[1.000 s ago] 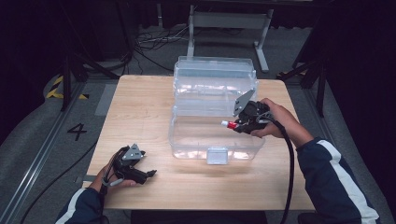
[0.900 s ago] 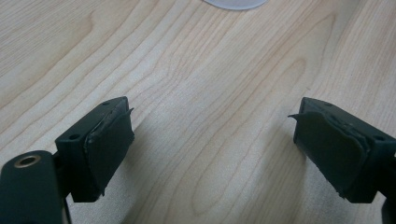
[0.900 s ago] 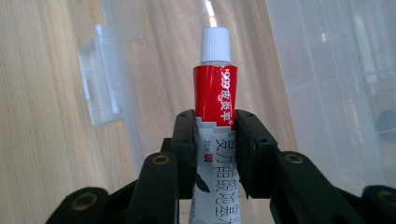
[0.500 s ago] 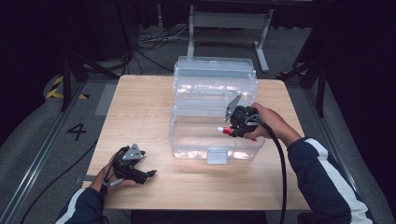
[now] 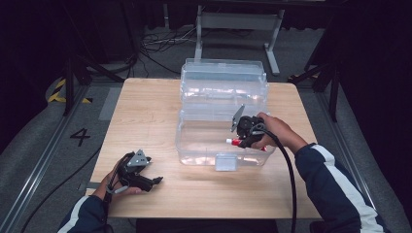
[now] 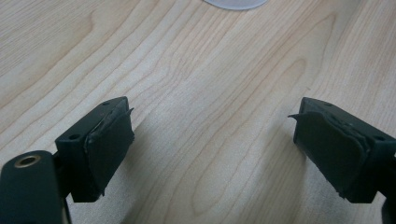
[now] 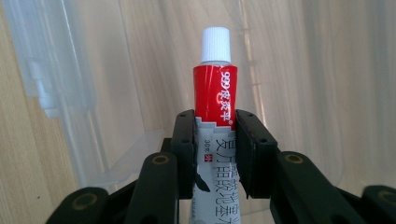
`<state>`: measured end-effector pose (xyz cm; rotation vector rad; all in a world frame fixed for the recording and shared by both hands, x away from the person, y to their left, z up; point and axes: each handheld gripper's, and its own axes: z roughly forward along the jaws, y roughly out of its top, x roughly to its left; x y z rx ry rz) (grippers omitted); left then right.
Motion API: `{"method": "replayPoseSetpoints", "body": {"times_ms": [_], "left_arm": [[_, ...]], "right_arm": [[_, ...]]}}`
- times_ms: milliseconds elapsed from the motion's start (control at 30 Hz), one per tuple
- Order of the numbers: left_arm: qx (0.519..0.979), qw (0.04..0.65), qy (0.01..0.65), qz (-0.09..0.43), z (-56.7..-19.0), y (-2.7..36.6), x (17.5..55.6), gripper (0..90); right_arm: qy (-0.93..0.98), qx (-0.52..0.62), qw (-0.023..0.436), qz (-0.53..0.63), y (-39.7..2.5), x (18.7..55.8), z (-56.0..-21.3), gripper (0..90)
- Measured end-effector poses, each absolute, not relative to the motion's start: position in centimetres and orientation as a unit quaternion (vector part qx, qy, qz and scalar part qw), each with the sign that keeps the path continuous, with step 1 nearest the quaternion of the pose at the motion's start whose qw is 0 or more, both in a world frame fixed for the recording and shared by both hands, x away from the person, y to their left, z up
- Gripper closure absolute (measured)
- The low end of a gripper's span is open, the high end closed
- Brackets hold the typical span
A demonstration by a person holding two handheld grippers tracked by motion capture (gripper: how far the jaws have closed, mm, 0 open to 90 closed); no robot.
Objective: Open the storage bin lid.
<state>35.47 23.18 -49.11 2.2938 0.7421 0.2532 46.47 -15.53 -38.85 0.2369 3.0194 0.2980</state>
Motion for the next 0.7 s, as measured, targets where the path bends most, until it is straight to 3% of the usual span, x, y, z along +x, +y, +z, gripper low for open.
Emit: {"method": "replayPoseSetpoints", "body": {"times_ms": [700], "left_arm": [[0.886, 0.351, 0.287, 0.098, -49.1, 23.2, 35.5, 12.0]], "right_arm": [[0.994, 0.077, 0.015, 0.077, -16.2, 46.7, -40.7, 70.2]]}}
